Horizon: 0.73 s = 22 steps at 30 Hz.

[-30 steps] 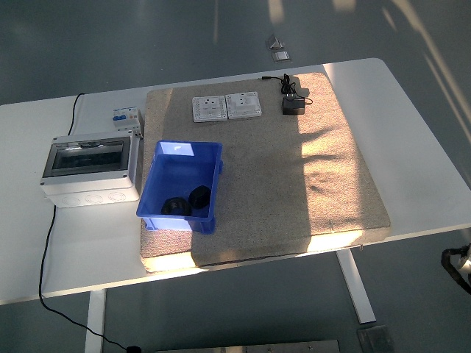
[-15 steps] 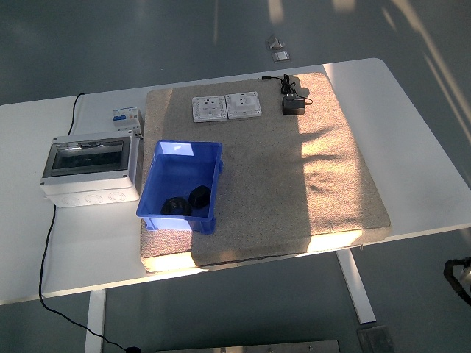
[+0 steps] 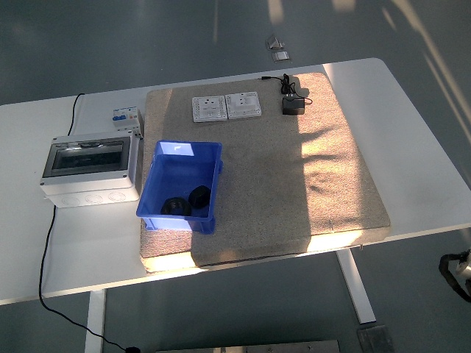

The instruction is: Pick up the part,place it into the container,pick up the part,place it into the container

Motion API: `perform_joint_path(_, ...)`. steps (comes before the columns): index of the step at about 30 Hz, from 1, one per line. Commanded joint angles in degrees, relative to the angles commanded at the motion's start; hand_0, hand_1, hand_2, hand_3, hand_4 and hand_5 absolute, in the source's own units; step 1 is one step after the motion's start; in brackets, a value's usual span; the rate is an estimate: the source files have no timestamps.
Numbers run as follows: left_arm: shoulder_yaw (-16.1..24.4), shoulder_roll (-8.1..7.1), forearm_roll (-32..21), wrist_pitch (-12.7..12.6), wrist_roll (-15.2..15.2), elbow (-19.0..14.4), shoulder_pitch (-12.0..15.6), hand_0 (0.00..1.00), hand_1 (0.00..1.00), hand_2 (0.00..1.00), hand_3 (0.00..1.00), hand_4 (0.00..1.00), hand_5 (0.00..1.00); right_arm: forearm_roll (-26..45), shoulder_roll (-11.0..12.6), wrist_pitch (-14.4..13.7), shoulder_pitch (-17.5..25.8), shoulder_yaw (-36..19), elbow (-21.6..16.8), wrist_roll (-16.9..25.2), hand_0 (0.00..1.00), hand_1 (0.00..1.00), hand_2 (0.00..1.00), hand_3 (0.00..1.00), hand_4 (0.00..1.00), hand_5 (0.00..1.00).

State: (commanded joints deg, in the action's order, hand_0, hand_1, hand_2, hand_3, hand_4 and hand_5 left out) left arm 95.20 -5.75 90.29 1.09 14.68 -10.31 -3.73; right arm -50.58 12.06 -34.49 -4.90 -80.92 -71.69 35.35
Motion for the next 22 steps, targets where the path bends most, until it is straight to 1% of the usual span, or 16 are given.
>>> perform_joint_path(2,1.17,0.09,2.22,-0.14,-0.26,0.0,-0.34,0.729,0.723,0.729,0.605,0.69,0.687,-0.34,0.2,-0.16,-0.49,1.82,-1.47,-0.03,0.762,0.46,0.574,0.784,0.904,0.536)
perform_joint_path(3,1.46,0.13,2.74,-0.17,-0.3,0.0,-0.45,0.733,0.727,0.736,0.622,0.702,0.701,-0.36,0.26,-0.19,-0.65,2.34,-1.81,0.0,0.74,0.39,0.441,0.769,0.898,0.53)
perform_joint_path(5,1.64,0.31,3.25,-0.31,-0.64,0.0,-0.8,0.733,0.727,0.736,0.622,0.702,0.701,-0.52,0.46,-0.3,-1.41,4.25,-2.88,0.08,0.74,0.39,0.441,0.769,0.898,0.53)
perform_joint_path(8,1.12,0.71,1.85,-0.97,-1.6,0.0,-1.1,0.733,0.727,0.736,0.622,0.702,0.701,-0.5,0.52,-0.34,-2.3,7.32,-3.92,0.28,0.74,0.39,0.441,0.769,0.898,0.53)
perform_joint_path(9,1.08,0.87,1.51,-1.23,-1.86,0.0,-1.22,0.733,0.728,0.735,0.616,0.711,0.698,-0.44,0.49,-0.33,-2.46,8.12,-4.08,0.34,0.722,0.367,0.388,0.729,0.884,0.503)
perform_joint_path(13,0.41,1.86,0.56,-1.94,-2.38,0.0,-1.56,0.733,0.728,0.735,0.616,0.711,0.698,-0.69,0.69,-0.45,-3.45,11.48,-3.99,0.37,0.722,0.367,0.388,0.729,0.884,0.503)
perform_joint_path(14,-0.04,2.08,0.33,-1.91,-2.39,0.0,-1.57,0.733,0.728,0.735,0.616,0.711,0.698,-0.98,0.76,-0.5,-3.85,12.23,-3.95,0.33,0.722,0.367,0.388,0.729,0.884,0.503)
perform_joint_path(15,-0.08,2.31,0.6,-1.8,-2.18,0.0,-1.54,0.731,0.725,0.734,0.699,0.715,0.711,-1.37,0.78,-0.55,-4.23,12.87,-3.94,0.26,0.685,0.335,0.36,0.729,0.893,0.514)
perform_joint_path(19,0.03,3.36,1.93,-1.17,-1.32,0.0,-1.45,0.731,0.725,0.734,0.699,0.715,0.711,-2.62,1.12,-0.53,-4.83,14.04,-4.16,0.14,0.685,0.335,0.36,0.729,0.893,0.514)
perform_joint_path(22,-0.19,3.72,2.44,-0.65,-1.13,0.0,-1.63,0.731,0.725,0.734,0.699,0.715,0.711,-2.77,1.78,-0.46,-4.67,13.84,-4.37,0.51,0.685,0.335,0.36,0.729,0.893,0.514)
